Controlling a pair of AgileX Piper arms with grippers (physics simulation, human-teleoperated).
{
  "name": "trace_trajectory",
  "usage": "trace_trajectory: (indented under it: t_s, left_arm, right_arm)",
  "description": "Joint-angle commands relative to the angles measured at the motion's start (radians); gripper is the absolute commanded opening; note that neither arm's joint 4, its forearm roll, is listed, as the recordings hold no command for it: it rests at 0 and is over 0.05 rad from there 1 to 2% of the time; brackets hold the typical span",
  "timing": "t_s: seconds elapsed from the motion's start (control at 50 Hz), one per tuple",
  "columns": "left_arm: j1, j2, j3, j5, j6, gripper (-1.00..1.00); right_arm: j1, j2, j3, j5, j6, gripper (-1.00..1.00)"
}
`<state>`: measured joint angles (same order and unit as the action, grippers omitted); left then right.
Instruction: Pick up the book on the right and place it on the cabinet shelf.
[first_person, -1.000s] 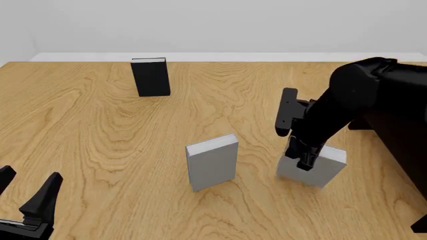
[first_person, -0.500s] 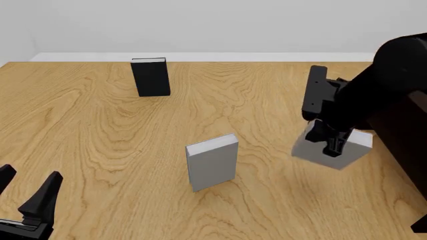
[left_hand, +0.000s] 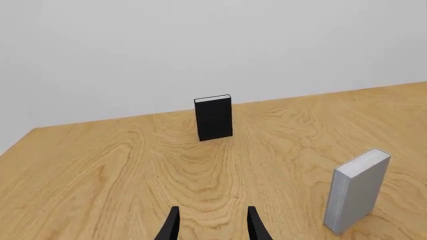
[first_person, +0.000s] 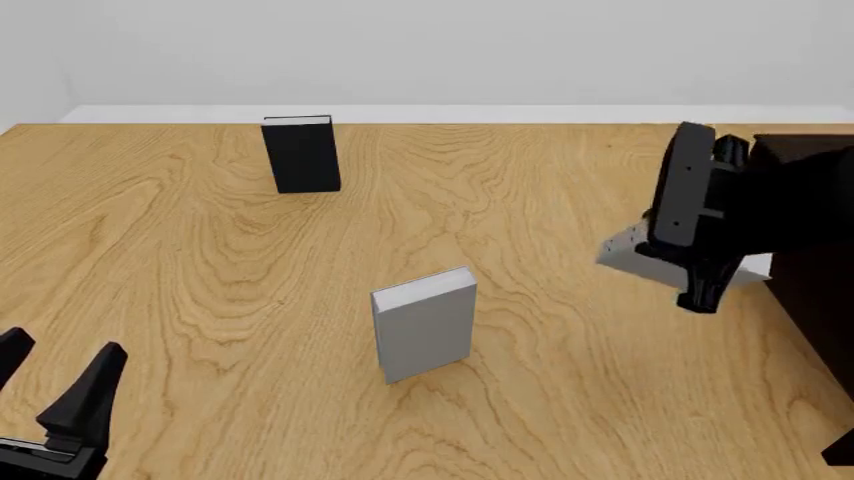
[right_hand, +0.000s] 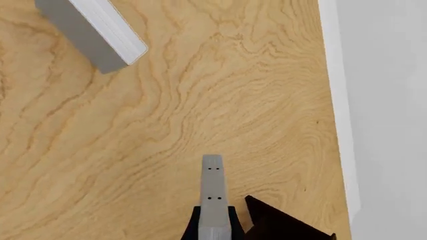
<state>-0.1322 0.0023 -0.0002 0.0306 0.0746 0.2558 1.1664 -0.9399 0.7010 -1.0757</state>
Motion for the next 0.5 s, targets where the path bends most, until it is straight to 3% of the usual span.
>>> trace_trajectory:
  t_s: [0.02,0.18,0.22,0.38,0.42,0.5]
  left_arm:
    - [0.002,0.0,0.0,-0.001,0.003,1.0]
    - [0.002,0.0,0.0,0.002,0.008,1.0]
    - [0.002,0.0,0.0,0.004,0.009,1.0]
    - [0.003,0.0,0.0,0.006,0.014,1.0]
    - [0.004,0.0,0.0,0.006,0.012,1.0]
    - [0.005,0.0,0.0,0.007,0.014,1.0]
  right_arm:
    - [0.004,-0.071,0.15,-0.208,-0.03,-1.0]
    - [-0.015,-0.1,0.245,-0.362,-0.092,-1.0]
    - [-0.052,-0.113,0.288,-0.409,-0.154,-1.0]
    - [-0.05,-0.13,0.314,-0.495,-0.182,-1.0]
    - [-0.092,-0.14,0.339,-0.555,-0.21,-1.0]
    - [-0.076,-0.144,0.357,-0.617,-0.212,-1.0]
